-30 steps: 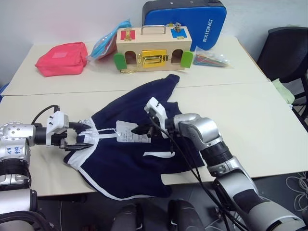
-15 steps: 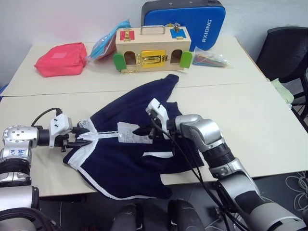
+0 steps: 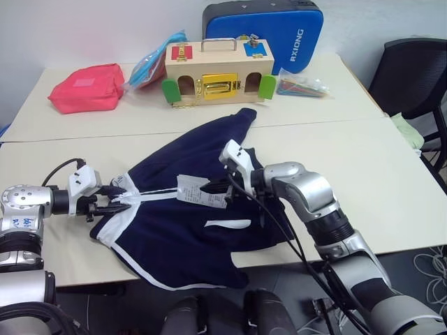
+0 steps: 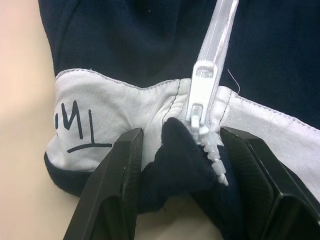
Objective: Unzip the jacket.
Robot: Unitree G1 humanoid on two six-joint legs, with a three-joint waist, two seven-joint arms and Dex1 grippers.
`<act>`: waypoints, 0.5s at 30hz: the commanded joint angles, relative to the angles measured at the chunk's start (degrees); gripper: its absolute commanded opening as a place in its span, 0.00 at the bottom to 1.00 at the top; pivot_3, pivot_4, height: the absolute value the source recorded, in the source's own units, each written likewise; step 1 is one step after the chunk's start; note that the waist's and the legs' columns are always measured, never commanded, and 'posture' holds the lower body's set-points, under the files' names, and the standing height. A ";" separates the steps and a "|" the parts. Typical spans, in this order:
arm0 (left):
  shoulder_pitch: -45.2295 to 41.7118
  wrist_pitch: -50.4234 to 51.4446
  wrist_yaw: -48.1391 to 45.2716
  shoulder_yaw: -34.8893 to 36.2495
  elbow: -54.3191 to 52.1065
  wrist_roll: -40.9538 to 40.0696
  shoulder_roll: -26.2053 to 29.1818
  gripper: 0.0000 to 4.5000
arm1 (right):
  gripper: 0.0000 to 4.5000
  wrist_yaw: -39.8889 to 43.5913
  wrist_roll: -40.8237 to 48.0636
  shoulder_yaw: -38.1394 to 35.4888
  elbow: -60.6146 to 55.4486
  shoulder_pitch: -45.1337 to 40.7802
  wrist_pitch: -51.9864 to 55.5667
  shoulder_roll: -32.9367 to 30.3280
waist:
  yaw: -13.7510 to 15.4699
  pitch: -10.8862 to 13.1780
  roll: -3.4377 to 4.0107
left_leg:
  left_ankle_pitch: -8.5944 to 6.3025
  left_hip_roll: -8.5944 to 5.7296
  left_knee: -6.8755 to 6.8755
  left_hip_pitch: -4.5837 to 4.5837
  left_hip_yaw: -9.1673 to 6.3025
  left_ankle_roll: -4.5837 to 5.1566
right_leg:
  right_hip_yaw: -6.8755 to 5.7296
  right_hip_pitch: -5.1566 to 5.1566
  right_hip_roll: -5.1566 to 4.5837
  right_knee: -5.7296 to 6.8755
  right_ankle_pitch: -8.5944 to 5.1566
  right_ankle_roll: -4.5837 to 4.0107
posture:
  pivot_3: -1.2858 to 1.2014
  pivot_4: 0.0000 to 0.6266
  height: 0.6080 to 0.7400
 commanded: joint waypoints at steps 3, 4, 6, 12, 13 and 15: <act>3.13 1.87 0.81 -1.04 1.90 2.04 0.74 0.55 | 0.00 -0.62 -0.99 -1.38 2.45 -1.30 -4.01 -0.32 | -0.01 0.00 0.00 | 0.00 0.00 -0.01 0.01 0.03 0.00 | 0.00 0.00 0.00 0.00 0.00 0.00 | 0.52 0.24 1.00; 3.36 1.90 0.76 -1.01 1.68 1.99 0.76 0.55 | 0.00 -0.48 -1.18 -1.45 2.88 -1.18 -4.52 -0.75 | -0.02 0.00 0.00 | 0.00 0.00 -0.01 0.01 0.03 0.00 | -0.01 0.00 0.00 0.00 0.00 0.00 | 0.52 0.24 1.00; 3.97 2.06 0.60 -0.79 1.14 1.69 0.81 0.55 | 0.00 0.01 -1.48 -2.14 3.72 -1.08 -5.48 -2.17 | -0.01 0.00 0.00 | 0.00 0.00 -0.01 0.01 0.04 0.00 | 0.00 0.00 0.00 0.00 0.00 0.00 | 0.52 0.24 1.00; 5.84 2.66 0.68 0.11 -1.06 0.61 0.47 0.55 | 0.00 1.53 -2.32 -4.82 7.52 -3.02 -9.44 -8.34 | 0.06 0.00 0.00 | -0.01 0.00 -0.01 0.01 0.05 0.01 | 0.02 0.00 -0.04 -0.01 0.00 0.00 | 0.52 0.24 1.00; 6.05 2.78 0.78 0.24 -1.40 0.53 0.38 0.55 | 0.00 2.06 -2.48 -5.28 8.06 -3.18 -10.05 -9.76 | 0.07 0.00 0.00 | -0.01 0.01 -0.01 0.01 0.05 0.01 | 0.02 0.00 -0.03 -0.03 0.00 0.00 | 0.52 0.24 1.00; 6.33 3.00 0.95 0.34 -1.92 0.44 0.28 0.55 | 0.00 2.86 -2.42 -5.86 8.71 -3.31 -10.79 -11.57 | 0.08 0.00 0.00 | -0.01 0.00 -0.02 0.01 0.05 0.01 | 0.03 0.00 -0.04 -0.04 0.00 0.00 | 0.52 0.24 1.00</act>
